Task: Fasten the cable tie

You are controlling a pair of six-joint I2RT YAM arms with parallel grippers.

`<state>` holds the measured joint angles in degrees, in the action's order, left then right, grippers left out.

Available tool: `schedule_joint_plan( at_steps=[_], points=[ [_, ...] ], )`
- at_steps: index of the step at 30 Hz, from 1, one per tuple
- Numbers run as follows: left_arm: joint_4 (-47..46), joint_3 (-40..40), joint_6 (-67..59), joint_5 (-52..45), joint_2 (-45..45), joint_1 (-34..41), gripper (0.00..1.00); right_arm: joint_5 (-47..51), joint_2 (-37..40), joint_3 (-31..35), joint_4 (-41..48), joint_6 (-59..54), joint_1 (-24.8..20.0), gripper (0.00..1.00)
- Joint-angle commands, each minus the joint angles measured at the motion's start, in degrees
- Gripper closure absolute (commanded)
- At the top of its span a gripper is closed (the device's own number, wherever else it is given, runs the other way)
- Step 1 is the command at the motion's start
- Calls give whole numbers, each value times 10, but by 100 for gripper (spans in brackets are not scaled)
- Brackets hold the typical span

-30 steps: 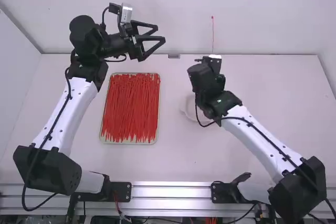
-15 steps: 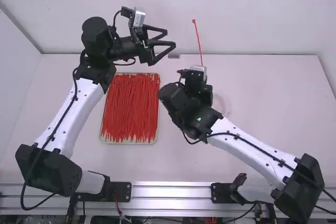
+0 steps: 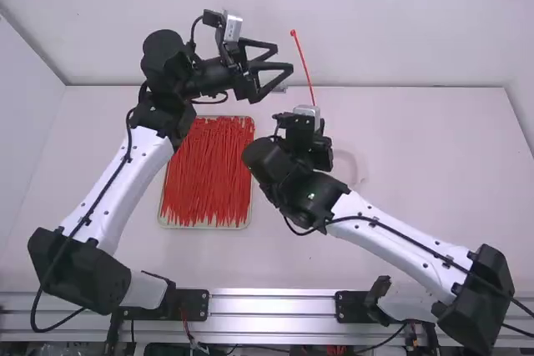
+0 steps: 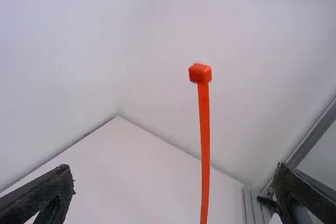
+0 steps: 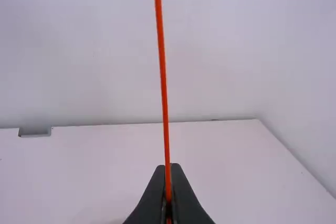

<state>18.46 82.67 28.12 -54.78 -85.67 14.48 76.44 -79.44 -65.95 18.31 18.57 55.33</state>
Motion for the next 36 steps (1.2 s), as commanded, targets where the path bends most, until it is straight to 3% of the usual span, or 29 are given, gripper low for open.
schedule_joint_plan(
  at_steps=[1, 8, 12, 17, 18, 19, 22, 24, 32, 36],
  points=[
    [17, 13, 26, 4, 3, 2, 2, 14, 0, -16, 1, -5, 8, 100],
    [37, 13, 54, 34, 3, 2, 5, 14, 0, -16, 0, -9, 36, 100],
    [37, 13, 56, 32, 3, 2, 15, 17, 0, -16, -1, -9, 46, 100],
    [37, 13, 56, 32, 3, 2, 39, 15, 0, -16, -1, -9, 46, 100],
    [37, 13, 56, 32, 3, 2, 49, 14, 0, -16, -1, -9, 47, 100],
    [37, 13, 56, 32, 3, 2, 50, 14, 0, -16, -1, -8, 47, 100],
    [37, 13, 56, 32, 3, 2, 83, 14, 0, -16, -1, -8, 47, 100],
    [37, 13, 56, 32, 3, 2, 99, 14, 0, -16, -3, -9, 47, 100],
    [37, 13, 56, 33, 3, 2, 99, -16, 0, -16, -24, -26, 47, 100],
    [37, 13, 45, 32, 3, 2, 99, -43, 0, -16, -48, -56, 47, 95]
  ],
)
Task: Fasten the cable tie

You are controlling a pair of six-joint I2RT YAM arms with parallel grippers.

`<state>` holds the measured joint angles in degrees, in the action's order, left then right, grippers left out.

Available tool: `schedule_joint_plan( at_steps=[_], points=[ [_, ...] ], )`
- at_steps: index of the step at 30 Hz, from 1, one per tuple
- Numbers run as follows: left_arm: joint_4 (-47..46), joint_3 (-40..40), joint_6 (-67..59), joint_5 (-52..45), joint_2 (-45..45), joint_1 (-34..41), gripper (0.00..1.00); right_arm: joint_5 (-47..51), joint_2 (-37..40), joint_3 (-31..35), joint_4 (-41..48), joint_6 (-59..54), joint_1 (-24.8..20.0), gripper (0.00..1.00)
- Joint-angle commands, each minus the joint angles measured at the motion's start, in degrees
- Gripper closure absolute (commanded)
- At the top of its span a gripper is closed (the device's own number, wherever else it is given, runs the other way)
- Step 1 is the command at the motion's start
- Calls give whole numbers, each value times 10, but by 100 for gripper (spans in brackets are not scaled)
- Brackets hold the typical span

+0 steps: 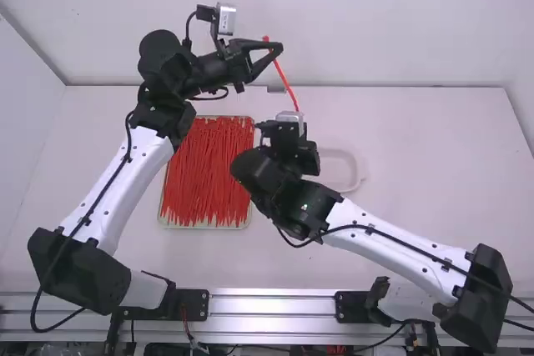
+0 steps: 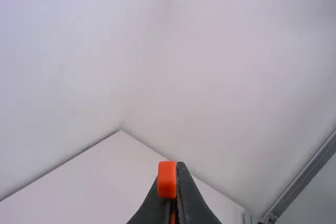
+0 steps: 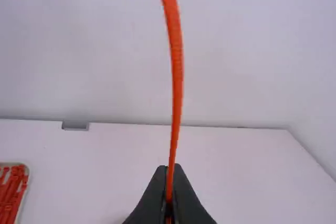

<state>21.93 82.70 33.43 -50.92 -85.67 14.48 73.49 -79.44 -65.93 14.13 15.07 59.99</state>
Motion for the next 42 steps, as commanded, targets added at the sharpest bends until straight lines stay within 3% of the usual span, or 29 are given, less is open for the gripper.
schedule_joint_plan(
  at_steps=[1, 2, 3, 5, 6, 7, 14, 18, 26, 29, 42],
  points=[
    [2, 13, -9, -6, 3, 2, 99, -24, 0, -16, -14, -32, 1, 89],
    [2, 13, -17, -7, 3, 1, 99, -43, 0, -16, -23, -52, 1, 73],
    [2, 13, -18, -7, 3, 1, 99, -48, 0, -16, -25, -56, 1, 70],
    [0, 13, -19, -6, 3, -7, 99, -79, 0, -16, -37, -84, 2, 35],
    [-1, 13, -21, -6, 3, -13, 99, -99, 1, -16, -41, -102, 5, 10],
    [-3, 13, -25, -6, 3, -18, 99, -113, 3, -16, -43, -115, 9, 1],
    [-19, 13, -34, -7, 3, -58, 98, -194, 41, -16, -57, -167, 19, 2],
    [-23, 13, -35, -24, 3, -75, 99, -292, 81, -16, -64, -186, -13, 1],
    [-17, 13, -81, -101, 3, -82, 99, -570, 147, -16, -51, -186, -134, 1],
    [-17, 13, -99, -149, 3, -84, 99, -727, 166, -16, -40, -186, -200, 1],
    [27, 13, -99, -283, 3, -82, 99, -1163, 158, -16, -78, -200, -381, 1]
  ],
)
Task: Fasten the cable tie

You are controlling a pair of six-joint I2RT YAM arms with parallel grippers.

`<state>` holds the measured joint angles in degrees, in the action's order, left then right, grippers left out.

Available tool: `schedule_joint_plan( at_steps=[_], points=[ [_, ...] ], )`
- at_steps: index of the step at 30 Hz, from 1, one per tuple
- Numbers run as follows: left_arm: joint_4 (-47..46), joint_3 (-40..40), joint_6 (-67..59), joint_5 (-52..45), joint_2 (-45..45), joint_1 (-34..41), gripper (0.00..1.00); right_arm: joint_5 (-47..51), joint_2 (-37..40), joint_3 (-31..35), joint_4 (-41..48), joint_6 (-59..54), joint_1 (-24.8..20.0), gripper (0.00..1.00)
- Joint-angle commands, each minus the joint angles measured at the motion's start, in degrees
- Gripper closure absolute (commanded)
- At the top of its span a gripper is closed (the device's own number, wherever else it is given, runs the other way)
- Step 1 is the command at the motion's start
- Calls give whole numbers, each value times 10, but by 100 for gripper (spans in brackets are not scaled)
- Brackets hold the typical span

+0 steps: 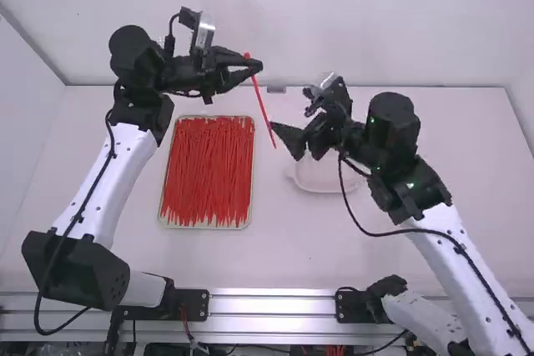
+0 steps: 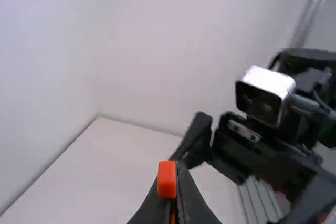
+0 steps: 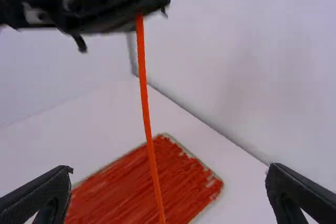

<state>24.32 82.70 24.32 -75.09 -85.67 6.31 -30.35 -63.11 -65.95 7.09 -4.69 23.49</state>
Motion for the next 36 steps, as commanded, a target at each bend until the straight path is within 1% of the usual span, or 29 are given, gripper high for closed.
schedule_joint_plan(
  at_steps=[1, 3, 6, 8, 9, 11, 13, 14, 16, 18, 20, 24, 26, 28, 29, 30, 31, 32, 33, 34, 35, 36],
  points=[
    [1, 13, -8, -43, 3, 0, 99, -159, -9, -16, -20, -3, -30, 1],
    [3, 13, -8, -51, 3, 1, 98, -199, -15, -16, -35, -1, -45, 1],
    [4, 13, -2, -55, 3, -2, 98, -297, -39, -16, -98, 32, -83, 1],
    [4, 13, -2, -57, 3, 3, 99, -332, -55, -16, -130, 45, -94, 1],
    [18, 13, -2, -68, 3, 5, 98, -357, -73, -16, -167, 71, -102, 2],
    [32, 13, 0, -83, 3, 4, 98, -376, -89, -16, -197, 95, -106, 1],
    [64, 13, 31, -96, 3, 5, 98, -419, -122, -16, -263, 143, -110, 2],
    [67, 13, 38, -96, 3, 5, 98, -424, -130, -16, -280, 155, -111, 1],
    [82, 13, 50, -93, 3, 5, 98, -440, -163, -16, -345, 211, -108, 1],
    [81, 13, 50, -93, 3, 4, 98, -450, -184, -16, -387, 235, -98, 0],
    [76, 13, 50, -83, 3, 5, 98, -451, -203, -16, -426, 261, -84, 2],
    [73, 13, 48, -78, 3, 6, 98, -450, -224, -16, -462, 274, -65, 5],
    [72, 13, 48, -78, 3, 8, 98, -446, -228, -16, -460, 274, -56, 7],
    [73, 13, 47, -78, 3, 16, 99, -446, -228, -16, -459, 271, -49, 14],
    [73, 13, 47, -78, 3, 17, 98, -446, -228, -16, -458, 271, -48, 15],
    [73, 13, 47, -78, 3, 20, 98, -447, -228, -16, -458, 271, -46, 20],
    [72, 13, 45, -78, 3, 24, 98, -448, -228, -16, -458, 267, -45, 30],
    [72, 13, 43, -78, 3, 24, 98, -448, -228, -16, -457, 264, -43, 33],
    [72, 13, 43, -78, 3, 24, 98, -449, -228, -16, -457, 261, -41, 39],
    [73, 13, 44, -78, 3, 24, 98, -449, -228, -16, -457, 260, -38, 49],
    [73, 13, 44, -78, 3, 23, 98, -451, -228, -16, -457, 259, -39, 64],
    [73, 13, 44, -78, 3, 23, 98, -451, -228, -16, -457, 259, -39, 74]
  ],
)
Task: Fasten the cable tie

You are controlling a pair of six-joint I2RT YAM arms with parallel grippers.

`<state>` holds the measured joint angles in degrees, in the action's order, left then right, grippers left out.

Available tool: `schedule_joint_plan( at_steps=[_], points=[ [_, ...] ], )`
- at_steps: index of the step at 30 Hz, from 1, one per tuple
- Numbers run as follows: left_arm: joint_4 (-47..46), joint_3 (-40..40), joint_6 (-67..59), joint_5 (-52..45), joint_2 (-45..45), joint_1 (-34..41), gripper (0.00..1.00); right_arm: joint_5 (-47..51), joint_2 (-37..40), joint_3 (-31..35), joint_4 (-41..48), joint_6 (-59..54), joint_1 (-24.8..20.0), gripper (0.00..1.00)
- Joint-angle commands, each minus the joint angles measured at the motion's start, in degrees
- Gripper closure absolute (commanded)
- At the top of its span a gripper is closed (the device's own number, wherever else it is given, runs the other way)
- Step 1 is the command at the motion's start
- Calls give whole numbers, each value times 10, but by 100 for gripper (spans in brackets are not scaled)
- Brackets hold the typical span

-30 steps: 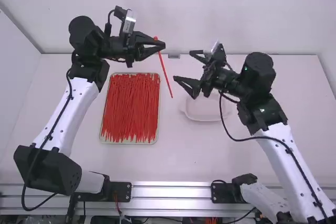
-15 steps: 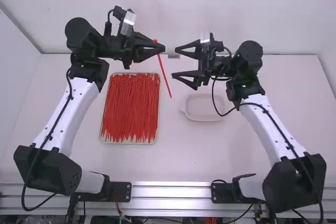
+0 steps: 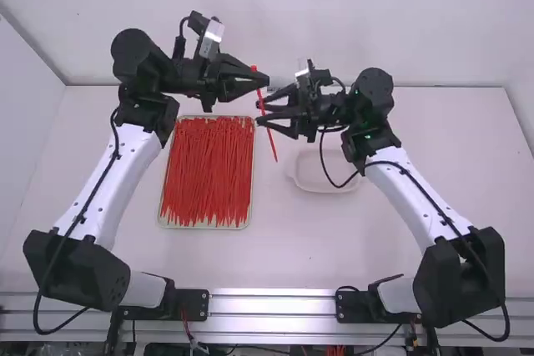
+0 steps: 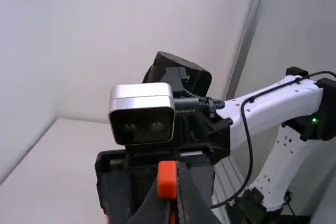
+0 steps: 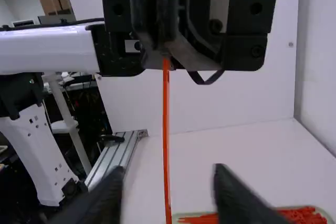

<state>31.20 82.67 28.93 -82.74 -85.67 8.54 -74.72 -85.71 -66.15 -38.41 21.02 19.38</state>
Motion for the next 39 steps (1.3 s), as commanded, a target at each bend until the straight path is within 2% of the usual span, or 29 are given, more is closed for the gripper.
schedule_joint_plan(
  at_steps=[1, 2, 3, 7, 9, 13, 16, 18, 26, 39],
  points=[
    [4, 13, -2, -2, 3, 2, 98, -7, -2, -14, -2, 2, 2, 84],
    [3, 13, -2, -2, 3, 4, 98, -7, -2, -14, -1, 2, 2, 96],
    [4, 13, -2, -2, 3, 5, 98, -7, -2, -14, 1, 2, 2, 100],
    [3, 13, -2, 5, 3, 5, 98, -3, -2, -14, 0, 6, 2, 100],
    [-2, 13, -2, 16, 3, 5, 95, -3, -2, -14, -4, 6, 2, 100],
    [-8, 13, 2, 44, 3, 4, 73, -1, -1, -14, -23, 18, 2, 100],
    [14, 13, 16, 45, 3, 5, 68, 16, -1, -14, -50, 32, 2, 100],
    [28, 13, 33, 55, 3, 4, 68, 29, -1, -14, -54, 32, 6, 100],
    [127, 13, 92, 57, 3, 5, 80, 57, -1, -13, -79, 32, 17, 100],
    [129, 13, 92, 61, 3, 4, 81, 78, -1, -13, -126, 59, 17, 100]
  ],
)
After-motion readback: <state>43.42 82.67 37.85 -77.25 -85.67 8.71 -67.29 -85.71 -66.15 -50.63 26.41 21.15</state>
